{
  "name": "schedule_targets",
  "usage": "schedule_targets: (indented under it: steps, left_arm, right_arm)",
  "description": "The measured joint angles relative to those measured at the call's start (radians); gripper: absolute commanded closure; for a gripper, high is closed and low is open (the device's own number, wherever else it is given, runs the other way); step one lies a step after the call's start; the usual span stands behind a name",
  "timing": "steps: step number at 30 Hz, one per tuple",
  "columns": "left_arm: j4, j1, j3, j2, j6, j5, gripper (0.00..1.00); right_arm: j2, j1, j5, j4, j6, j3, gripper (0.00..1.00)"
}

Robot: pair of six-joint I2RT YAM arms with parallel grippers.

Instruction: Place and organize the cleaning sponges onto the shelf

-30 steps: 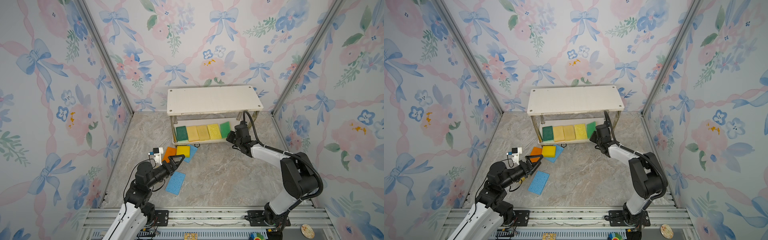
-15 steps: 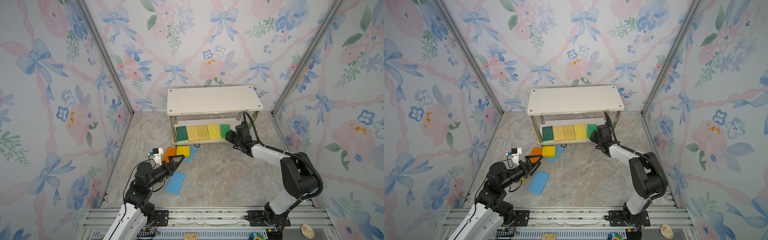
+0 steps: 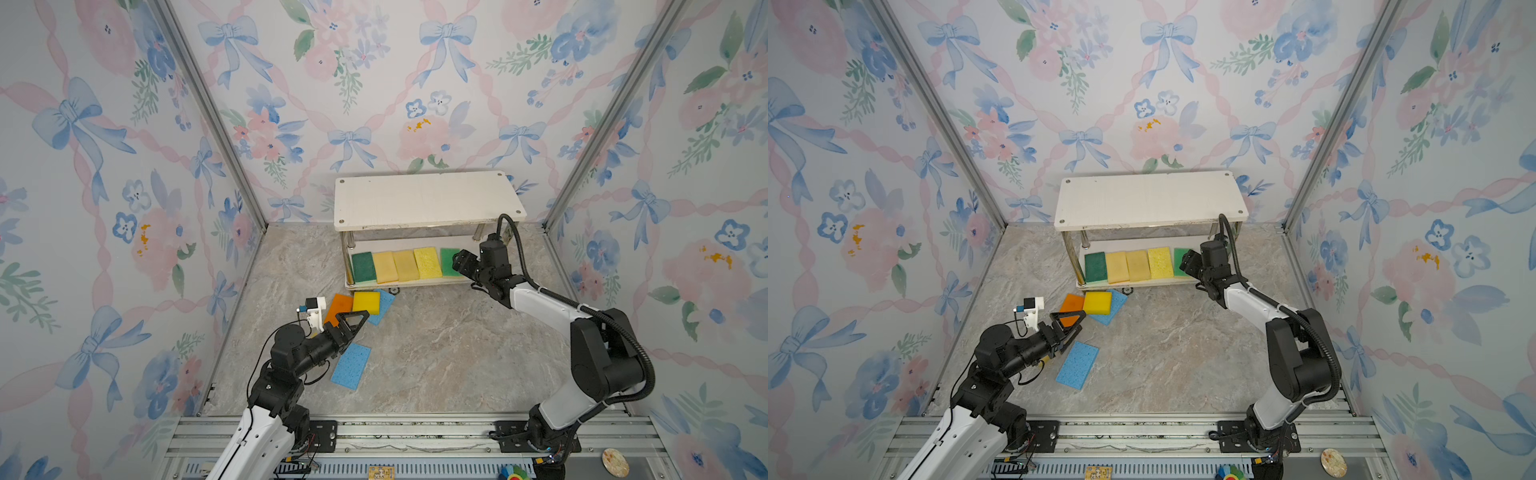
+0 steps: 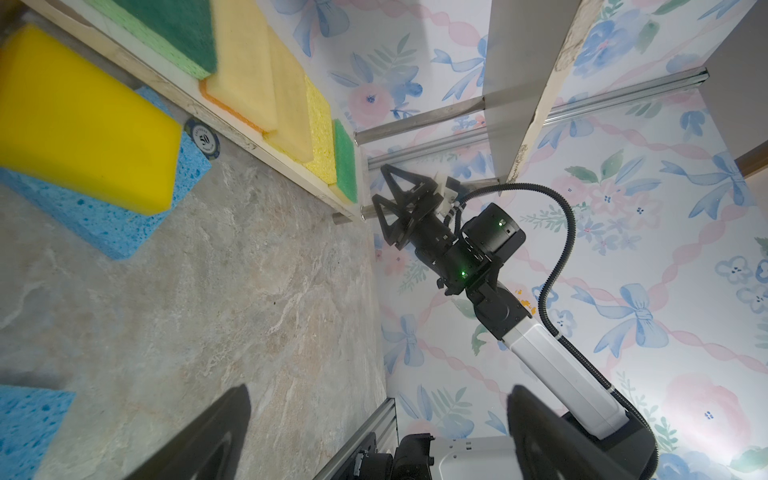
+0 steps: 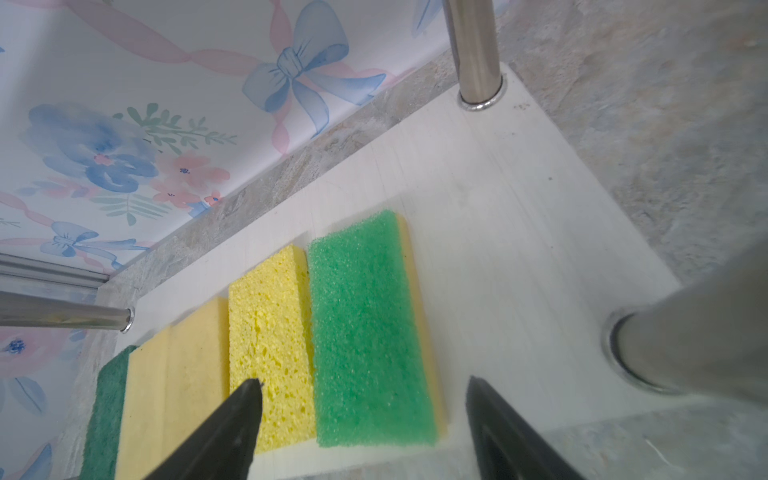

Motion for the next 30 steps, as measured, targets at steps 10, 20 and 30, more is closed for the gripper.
schedule_targets:
  steps: [10, 20, 30]
  left_arm:
    - [-0.01, 0.0, -0.04, -0.05, -0.002, -0.003, 0.02]
    - [-0.014, 0.0, -0.044, -0.051, -0.006, -0.004, 0.02]
    - [-0.018, 0.002, -0.044, -0.048, -0.005, -0.004, 0.02]
  right_arm:
    - [0.145, -0.012, -0.069, -0.036, -0.026, 0.103, 0.14]
    - [0.15, -0.011, -0.085, -0.035, -0.025, 0.098, 0.12]
    - [-0.289, -0.085, -0.084, -0.183, 0.043, -0.14, 0.1]
